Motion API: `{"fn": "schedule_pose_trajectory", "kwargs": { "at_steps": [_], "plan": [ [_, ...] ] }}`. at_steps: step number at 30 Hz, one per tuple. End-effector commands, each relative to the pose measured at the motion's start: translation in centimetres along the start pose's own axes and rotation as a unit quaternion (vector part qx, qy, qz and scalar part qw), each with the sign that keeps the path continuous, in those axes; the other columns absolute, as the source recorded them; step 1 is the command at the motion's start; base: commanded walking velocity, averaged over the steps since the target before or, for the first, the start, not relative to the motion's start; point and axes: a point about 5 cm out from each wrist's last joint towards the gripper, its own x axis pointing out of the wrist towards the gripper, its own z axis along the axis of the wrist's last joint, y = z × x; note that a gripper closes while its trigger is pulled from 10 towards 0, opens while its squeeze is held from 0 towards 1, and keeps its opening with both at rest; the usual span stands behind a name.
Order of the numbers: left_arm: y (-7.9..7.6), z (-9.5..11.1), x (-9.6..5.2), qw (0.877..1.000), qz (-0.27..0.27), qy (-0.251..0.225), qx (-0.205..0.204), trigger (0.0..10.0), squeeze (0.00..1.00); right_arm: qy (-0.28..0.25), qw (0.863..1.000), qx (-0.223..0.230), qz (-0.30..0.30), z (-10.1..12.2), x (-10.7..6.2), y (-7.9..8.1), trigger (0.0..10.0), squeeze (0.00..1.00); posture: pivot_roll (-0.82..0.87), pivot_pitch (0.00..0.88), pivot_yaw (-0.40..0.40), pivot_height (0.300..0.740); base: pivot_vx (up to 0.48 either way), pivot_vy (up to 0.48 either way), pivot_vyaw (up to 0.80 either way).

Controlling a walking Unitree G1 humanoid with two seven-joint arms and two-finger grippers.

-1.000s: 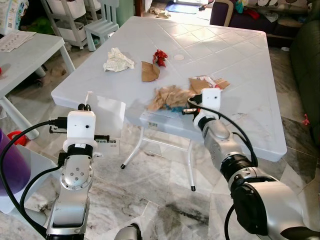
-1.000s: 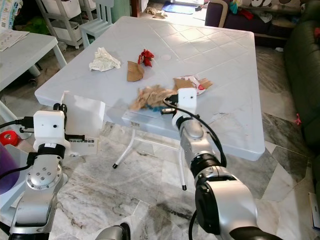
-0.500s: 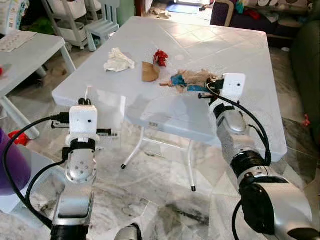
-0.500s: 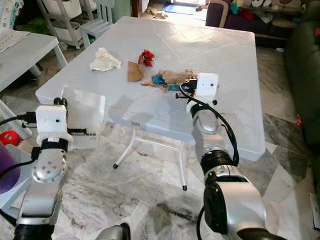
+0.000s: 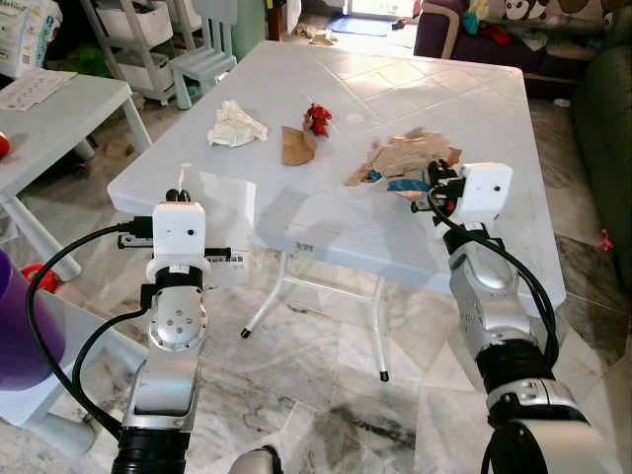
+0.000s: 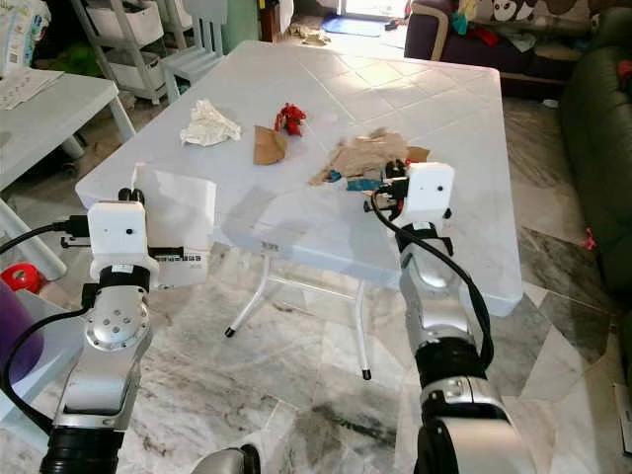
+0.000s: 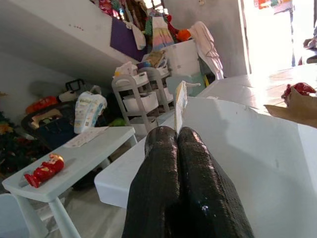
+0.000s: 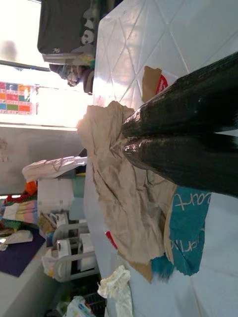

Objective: Picking trash to rubbish bin

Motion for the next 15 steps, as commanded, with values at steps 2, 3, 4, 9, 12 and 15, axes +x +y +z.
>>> {"fn": "schedule_pose_trajectory", "kwargs": {
  "at_steps": [2,3,4,9,12,15],
  "plan": [
    [0.03,0.02,0.33,1.000,0.007,-0.005,0.002,10.0,0.00,-0.004,1.000,-0.005,0.020,0.51,-0.26,0.84,0.0,0.00,0.03,0.037,-0.008,0.740,0.000,0.000,0.80],
    [0.03,0.01,0.38,1.000,0.008,-0.005,0.002,10.0,0.00,-0.004,1.000,-0.005,0.021,0.51,-0.36,0.94,0.0,0.00,0.03,0.037,-0.008,0.740,0.000,0.000,0.80],
    [-0.07,0.06,0.45,1.000,0.007,-0.005,-0.001,10.0,0.00,-0.003,1.000,-0.004,0.023,0.50,-0.45,1.05,0.0,0.00,0.03,0.036,-0.007,0.740,0.000,0.000,0.80],
    [-0.59,0.17,0.54,1.000,-0.002,-0.004,-0.009,10.0,0.00,0.001,1.000,-0.001,0.022,0.62,-0.63,1.27,0.0,0.00,0.03,0.034,-0.002,0.740,0.000,0.000,0.80],
    [-0.41,-0.08,0.57,1.000,0.004,0.001,-0.004,10.0,0.00,0.003,1.000,-0.001,0.022,0.78,-0.65,1.33,0.0,0.00,0.03,0.033,-0.002,0.740,0.000,0.000,0.80],
    [-0.43,-0.12,0.67,1.000,-0.004,0.001,-0.005,10.0,0.00,0.003,1.000,-0.001,0.023,0.90,-0.58,1.36,0.0,0.00,0.03,0.033,-0.002,0.740,0.000,0.000,0.80]
  ]
}}
